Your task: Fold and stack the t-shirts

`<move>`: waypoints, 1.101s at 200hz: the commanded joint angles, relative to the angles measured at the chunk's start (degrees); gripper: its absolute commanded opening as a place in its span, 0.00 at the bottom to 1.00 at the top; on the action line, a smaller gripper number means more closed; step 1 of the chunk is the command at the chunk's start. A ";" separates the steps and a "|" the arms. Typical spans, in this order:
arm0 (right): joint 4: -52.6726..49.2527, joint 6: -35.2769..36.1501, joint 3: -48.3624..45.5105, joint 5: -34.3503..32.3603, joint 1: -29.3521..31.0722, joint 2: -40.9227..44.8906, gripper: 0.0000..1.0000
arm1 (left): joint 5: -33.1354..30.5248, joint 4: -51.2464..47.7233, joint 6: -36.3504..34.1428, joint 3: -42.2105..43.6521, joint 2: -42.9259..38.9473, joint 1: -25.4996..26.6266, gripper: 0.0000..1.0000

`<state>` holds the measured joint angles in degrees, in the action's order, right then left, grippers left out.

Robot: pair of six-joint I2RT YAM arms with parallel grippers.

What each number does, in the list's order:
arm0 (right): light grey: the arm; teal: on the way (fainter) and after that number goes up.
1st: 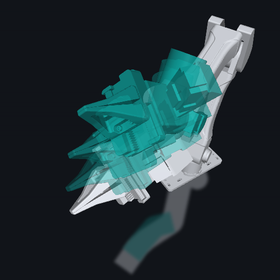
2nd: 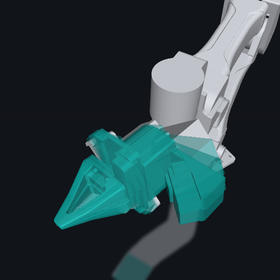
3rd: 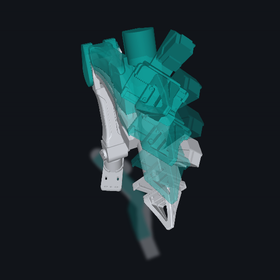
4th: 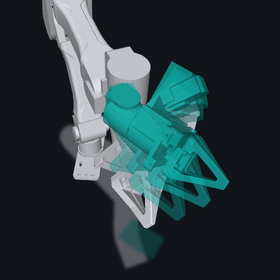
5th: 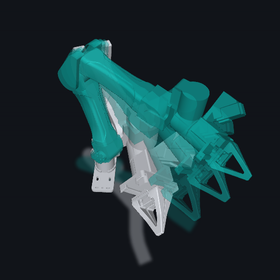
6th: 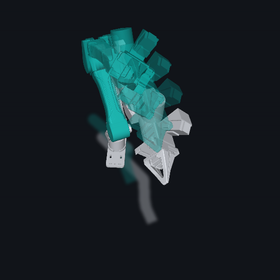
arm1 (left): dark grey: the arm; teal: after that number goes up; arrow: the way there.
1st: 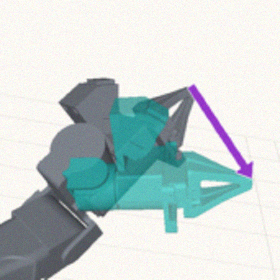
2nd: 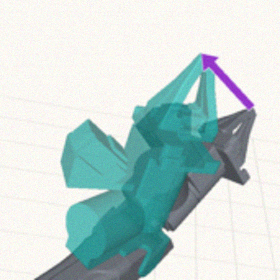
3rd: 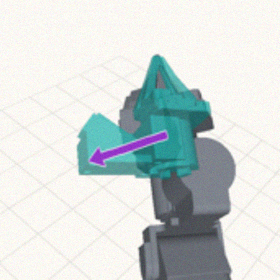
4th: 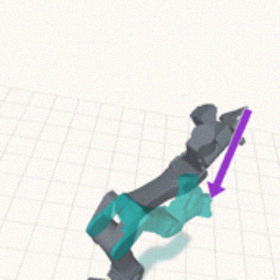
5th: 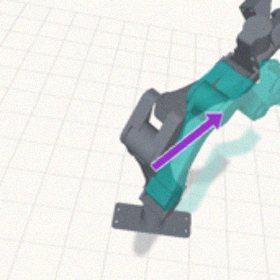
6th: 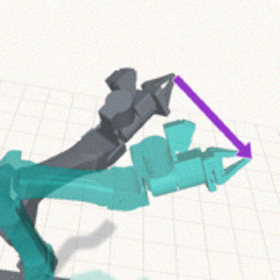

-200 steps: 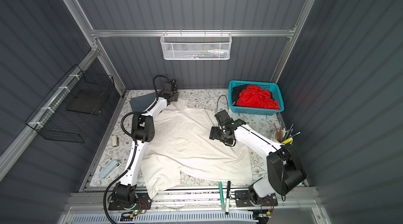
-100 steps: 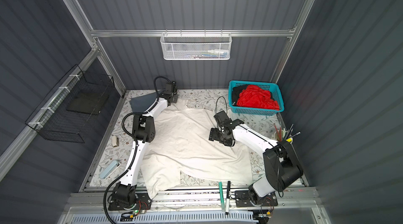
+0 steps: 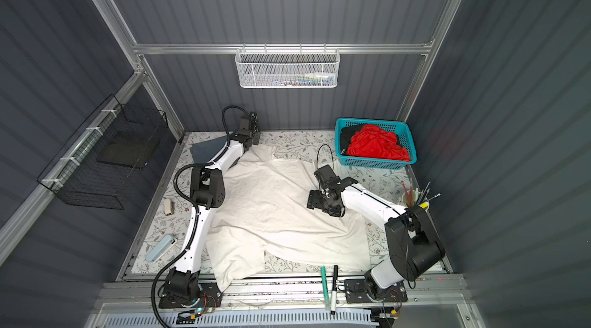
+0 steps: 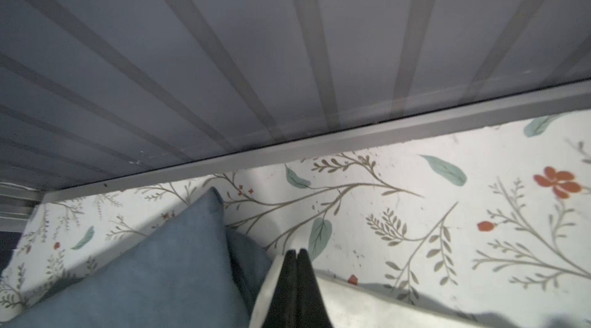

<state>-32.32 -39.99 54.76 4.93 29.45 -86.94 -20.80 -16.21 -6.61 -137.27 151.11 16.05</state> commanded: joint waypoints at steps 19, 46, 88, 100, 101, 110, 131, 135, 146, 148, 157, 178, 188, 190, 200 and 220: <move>1.44 -0.10 -1.05 1.37 0.21 0.55 0.87 | -1.30 -4.07 2.75 1.27 -4.62 -0.84 0.23; 2.49 -0.01 -1.15 1.75 0.24 0.41 0.87 | 2.54 -8.82 9.89 12.95 -14.12 -2.65 0.27; 3.81 1.00 -1.41 3.10 0.37 0.07 0.88 | 23.88 -12.15 19.37 25.69 -23.02 -8.98 0.33; 3.81 1.16 -1.82 3.11 0.40 0.43 0.87 | 26.11 -12.21 18.97 26.88 -23.39 -9.36 0.35; 3.83 1.19 -1.88 3.14 0.41 0.49 0.88 | 26.22 -12.24 18.86 26.93 -23.40 -9.37 0.35; 3.80 1.24 -2.25 2.92 0.37 0.88 0.88 | 27.30 -12.11 18.49 27.21 -23.33 -9.51 0.36; 3.79 0.89 -3.32 2.40 0.43 2.05 0.88 | 28.31 -13.02 19.04 26.12 -21.87 -9.98 0.36; 3.91 0.73 -3.55 2.27 0.42 2.15 0.88 | 28.68 -13.17 19.07 25.81 -21.47 -10.07 0.36; 4.27 0.23 -4.10 2.19 0.43 2.63 0.89 | 29.95 -13.03 19.05 25.52 -20.73 -10.21 0.36; 4.39 0.19 -4.24 2.26 0.43 2.71 0.88 | 30.29 -12.94 19.02 25.55 -20.58 -10.20 0.36; 4.81 -0.13 -4.56 2.46 0.42 2.74 0.89 | 31.92 -12.32 19.00 25.61 -20.03 -10.34 0.36; 4.89 -0.05 -4.31 2.98 0.43 2.05 0.89 | 33.79 -11.51 19.07 25.83 -19.37 -10.42 0.37; 4.55 0.15 -3.89 3.04 0.39 1.63 0.89 | 33.88 -11.38 19.04 25.83 -19.05 -10.43 0.37; 4.52 0.17 -3.83 3.00 0.42 1.52 0.89 | 34.07 -11.34 19.01 25.78 -18.97 -10.43 0.38; 4.26 0.39 -3.30 2.99 0.40 1.25 0.89 | 34.50 -11.52 19.04 25.36 -18.33 -10.43 0.38; 3.88 0.61 -2.58 2.89 0.43 0.98 0.89 | 35.68 -12.29 19.00 24.06 -16.76 -10.43 0.39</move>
<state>-27.66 -39.79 50.85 7.62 29.58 -84.99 11.77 -27.31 11.90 -111.22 131.61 5.69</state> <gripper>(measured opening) 0.887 0.383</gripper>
